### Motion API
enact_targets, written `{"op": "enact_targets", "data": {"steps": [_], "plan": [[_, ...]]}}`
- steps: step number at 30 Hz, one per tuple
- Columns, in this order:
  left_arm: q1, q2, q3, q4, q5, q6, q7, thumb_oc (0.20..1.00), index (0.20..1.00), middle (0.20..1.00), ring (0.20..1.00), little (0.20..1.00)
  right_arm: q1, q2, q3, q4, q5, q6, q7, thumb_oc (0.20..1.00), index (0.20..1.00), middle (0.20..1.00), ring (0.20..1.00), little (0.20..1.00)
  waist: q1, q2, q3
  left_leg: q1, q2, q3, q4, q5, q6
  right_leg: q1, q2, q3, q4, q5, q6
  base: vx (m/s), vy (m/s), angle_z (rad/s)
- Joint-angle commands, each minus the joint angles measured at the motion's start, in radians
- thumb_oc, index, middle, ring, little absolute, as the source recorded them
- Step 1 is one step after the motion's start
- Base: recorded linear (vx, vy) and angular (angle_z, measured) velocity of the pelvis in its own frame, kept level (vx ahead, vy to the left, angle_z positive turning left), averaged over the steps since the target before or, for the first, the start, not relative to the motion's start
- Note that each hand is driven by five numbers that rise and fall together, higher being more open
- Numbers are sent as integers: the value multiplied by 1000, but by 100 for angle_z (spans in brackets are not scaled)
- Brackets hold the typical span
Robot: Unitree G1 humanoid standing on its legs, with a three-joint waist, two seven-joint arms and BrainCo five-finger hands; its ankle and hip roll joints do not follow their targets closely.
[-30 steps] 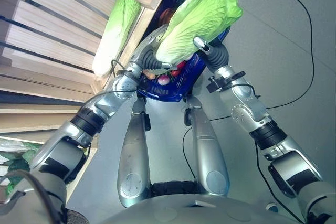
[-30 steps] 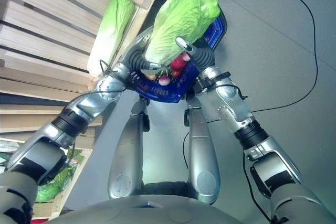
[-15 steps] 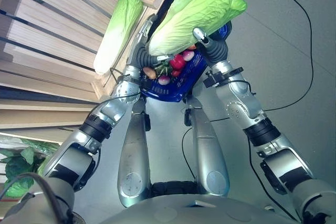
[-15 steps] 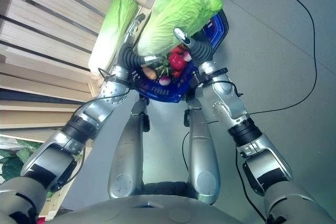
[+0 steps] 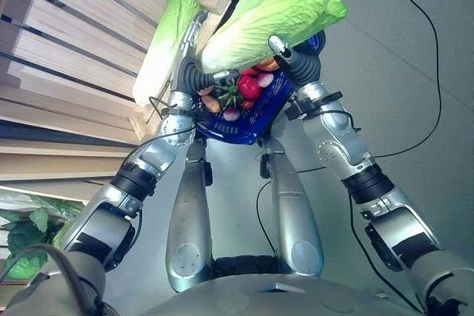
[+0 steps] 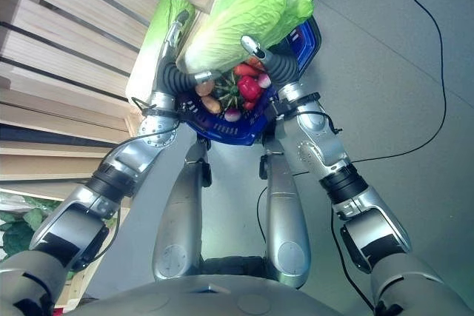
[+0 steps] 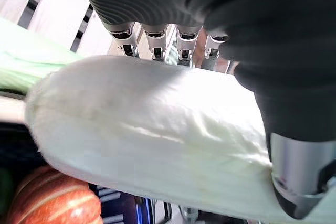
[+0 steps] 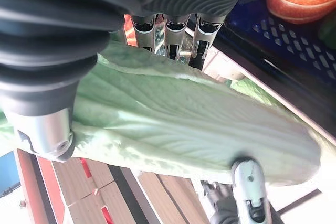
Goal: Pick up fruits and vegetables into the basket
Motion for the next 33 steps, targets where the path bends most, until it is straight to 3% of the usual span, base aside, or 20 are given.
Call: {"op": "enact_targets", "data": {"steps": [1,12,19,26,33], "plan": [[-17,0,155,37,-82,-47,77,1000,1000,1000,1000,1000,55,-7,-52,-146,-51,-75,-17,200,200,200,200,200,-25,12,-20,-6,-58,33,35,-72,15,61,32,-60,-33,-28,34,0,0,0],[-8,-11,206,111,-137,-71,97,1000,1000,1000,1000,1000,70,-14,-118,-117,-145,-92,-148,200,200,200,200,200,-37,19,-20,-3,-57,36,35,-72,16,60,33,-57,-29,-31,31,0,0,0],[-7,-21,223,156,-139,-81,120,1000,1000,1000,1000,1000,70,-13,-135,-94,-215,-62,-217,200,200,200,200,200,-42,30,-20,-4,-57,36,36,-71,17,56,31,-55,-25,-34,28,0,0,0],[-28,-23,228,231,-140,-55,130,1000,1000,1000,1000,1000,39,-21,-107,-9,-236,34,-214,200,200,200,200,200,-38,37,-20,-1,-60,33,43,-69,14,61,26,-59,-20,-37,25,0,0,0],[-116,18,202,391,-191,-21,101,1000,1000,1000,1000,1000,-90,-74,-53,214,-195,126,-215,200,200,200,200,200,-27,50,-20,-5,-58,35,53,-66,10,57,17,-70,-9,-40,23,0,0,0]]}}
